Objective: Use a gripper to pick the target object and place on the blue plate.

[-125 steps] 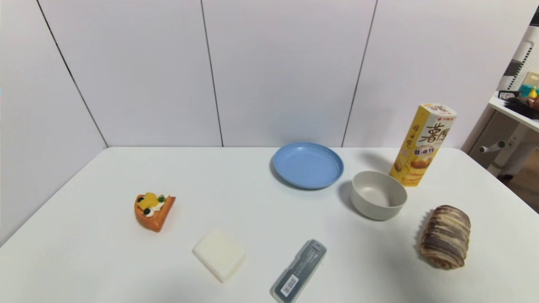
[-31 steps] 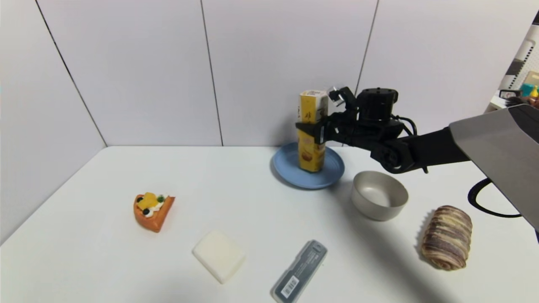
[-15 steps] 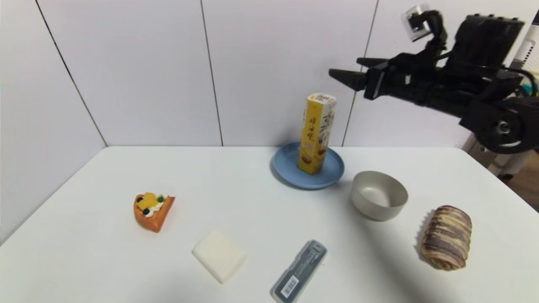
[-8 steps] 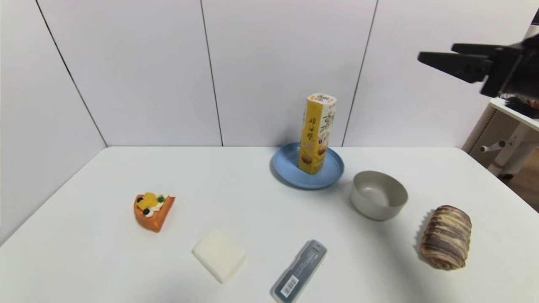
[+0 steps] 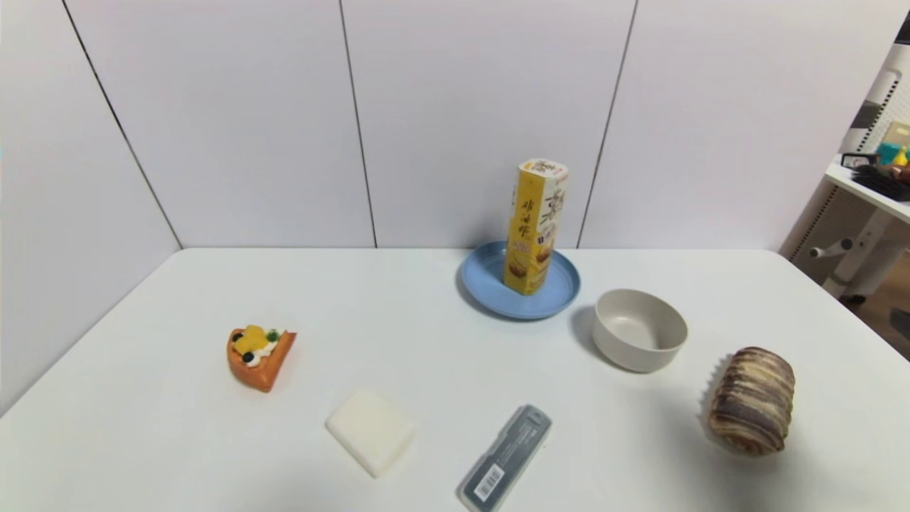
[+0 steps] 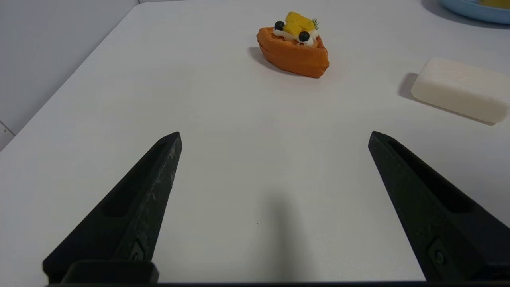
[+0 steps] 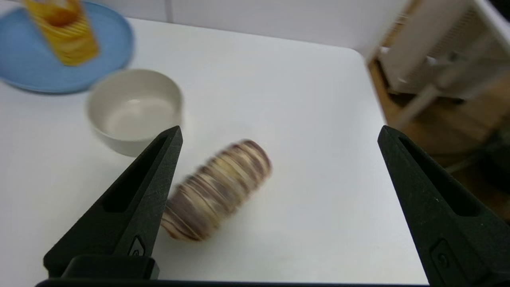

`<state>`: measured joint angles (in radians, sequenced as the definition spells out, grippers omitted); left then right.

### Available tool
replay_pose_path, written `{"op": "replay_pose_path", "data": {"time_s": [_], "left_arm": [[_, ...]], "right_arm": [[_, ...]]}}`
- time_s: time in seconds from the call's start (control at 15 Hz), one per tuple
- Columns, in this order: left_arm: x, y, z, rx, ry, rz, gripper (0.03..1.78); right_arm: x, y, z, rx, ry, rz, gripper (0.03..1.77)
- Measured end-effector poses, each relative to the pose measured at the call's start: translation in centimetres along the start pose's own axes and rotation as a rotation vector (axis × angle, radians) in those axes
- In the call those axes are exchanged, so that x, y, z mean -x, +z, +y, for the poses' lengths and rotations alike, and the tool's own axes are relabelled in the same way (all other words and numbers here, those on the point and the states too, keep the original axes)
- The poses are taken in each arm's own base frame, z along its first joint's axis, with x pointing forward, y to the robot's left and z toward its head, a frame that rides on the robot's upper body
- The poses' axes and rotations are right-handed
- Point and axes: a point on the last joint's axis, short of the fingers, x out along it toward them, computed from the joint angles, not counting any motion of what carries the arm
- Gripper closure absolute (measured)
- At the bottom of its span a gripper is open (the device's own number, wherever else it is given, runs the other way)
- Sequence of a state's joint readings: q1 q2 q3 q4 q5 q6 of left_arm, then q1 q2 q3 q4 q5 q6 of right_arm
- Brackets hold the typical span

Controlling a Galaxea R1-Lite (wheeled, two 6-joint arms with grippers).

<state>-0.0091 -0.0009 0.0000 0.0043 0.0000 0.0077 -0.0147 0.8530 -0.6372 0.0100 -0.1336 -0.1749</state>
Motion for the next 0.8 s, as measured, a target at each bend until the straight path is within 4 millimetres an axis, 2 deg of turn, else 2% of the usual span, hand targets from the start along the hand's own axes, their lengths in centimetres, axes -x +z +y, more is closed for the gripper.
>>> {"op": "replay_pose_path", "data": {"time_s": [0.07, 0.2, 0.53, 0.67, 0.8], "left_arm": [[0.0, 0.0, 0.0, 0.0, 0.0, 0.0, 0.12], [0.0, 0.0, 0.0, 0.0, 0.0, 0.0, 0.12], [0.0, 0.0, 0.0, 0.0, 0.0, 0.0, 0.12], [0.0, 0.0, 0.0, 0.0, 0.0, 0.0, 0.12], [0.0, 0.0, 0.0, 0.0, 0.0, 0.0, 0.12]], "right_arm": [[1.0, -1.7, 0.0, 0.003, -0.051, 0.014, 0.11], [2.8, -4.9, 0.3, 0.004, -0.044, 0.016, 0.11], [5.7, -13.4, 2.0, -0.007, 0.18, -0.054, 0.11], [6.2, -15.7, 2.3, -0.015, 0.168, -0.087, 0.11], [6.8, -17.2, 2.5, -0.027, 0.155, -0.155, 0.11]]}}
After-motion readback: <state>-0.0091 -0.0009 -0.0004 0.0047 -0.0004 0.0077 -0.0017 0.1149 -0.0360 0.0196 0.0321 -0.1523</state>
